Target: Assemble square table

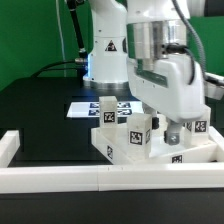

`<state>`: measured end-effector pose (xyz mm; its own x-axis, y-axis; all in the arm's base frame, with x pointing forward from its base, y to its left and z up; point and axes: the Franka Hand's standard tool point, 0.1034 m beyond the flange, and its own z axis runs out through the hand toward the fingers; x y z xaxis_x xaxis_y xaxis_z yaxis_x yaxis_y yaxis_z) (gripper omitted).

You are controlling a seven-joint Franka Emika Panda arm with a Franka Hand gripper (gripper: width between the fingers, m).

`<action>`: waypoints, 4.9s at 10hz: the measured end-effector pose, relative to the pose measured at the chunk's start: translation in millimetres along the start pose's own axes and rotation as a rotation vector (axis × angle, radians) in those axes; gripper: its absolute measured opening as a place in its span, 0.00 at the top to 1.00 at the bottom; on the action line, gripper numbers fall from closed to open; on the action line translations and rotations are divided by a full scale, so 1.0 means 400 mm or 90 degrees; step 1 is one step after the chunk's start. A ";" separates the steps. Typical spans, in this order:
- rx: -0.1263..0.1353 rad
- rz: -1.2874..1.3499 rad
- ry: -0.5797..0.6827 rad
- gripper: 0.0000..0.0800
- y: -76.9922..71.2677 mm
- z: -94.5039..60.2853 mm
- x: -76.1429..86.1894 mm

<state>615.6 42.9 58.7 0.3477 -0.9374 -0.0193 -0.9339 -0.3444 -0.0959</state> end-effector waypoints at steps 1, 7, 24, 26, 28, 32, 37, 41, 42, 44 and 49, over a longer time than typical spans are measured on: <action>-0.001 -0.081 0.001 0.19 0.005 0.001 0.010; 0.000 -0.397 0.022 0.35 0.005 -0.023 0.056; -0.019 -0.100 0.022 0.64 0.018 -0.011 0.075; -0.012 0.087 0.026 0.64 0.017 -0.013 0.071; 0.019 0.309 0.023 0.64 0.023 -0.011 0.081; 0.059 0.527 0.028 0.64 0.032 -0.010 0.097; 0.051 0.521 0.030 0.22 0.037 -0.010 0.095; 0.083 0.500 0.003 0.19 0.021 -0.112 0.054; 0.093 0.499 -0.003 0.19 0.007 -0.136 0.053; 0.089 0.495 -0.004 0.19 0.006 -0.134 0.050; 0.088 0.493 -0.004 0.19 0.008 -0.130 0.050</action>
Offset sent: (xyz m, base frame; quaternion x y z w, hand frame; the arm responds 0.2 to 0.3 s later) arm -0.0006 -0.0224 0.0229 -0.0149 0.0033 -0.2861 0.9581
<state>615.2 20.3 109.8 -0.3969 -0.9077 -0.1361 -0.8920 0.4164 -0.1759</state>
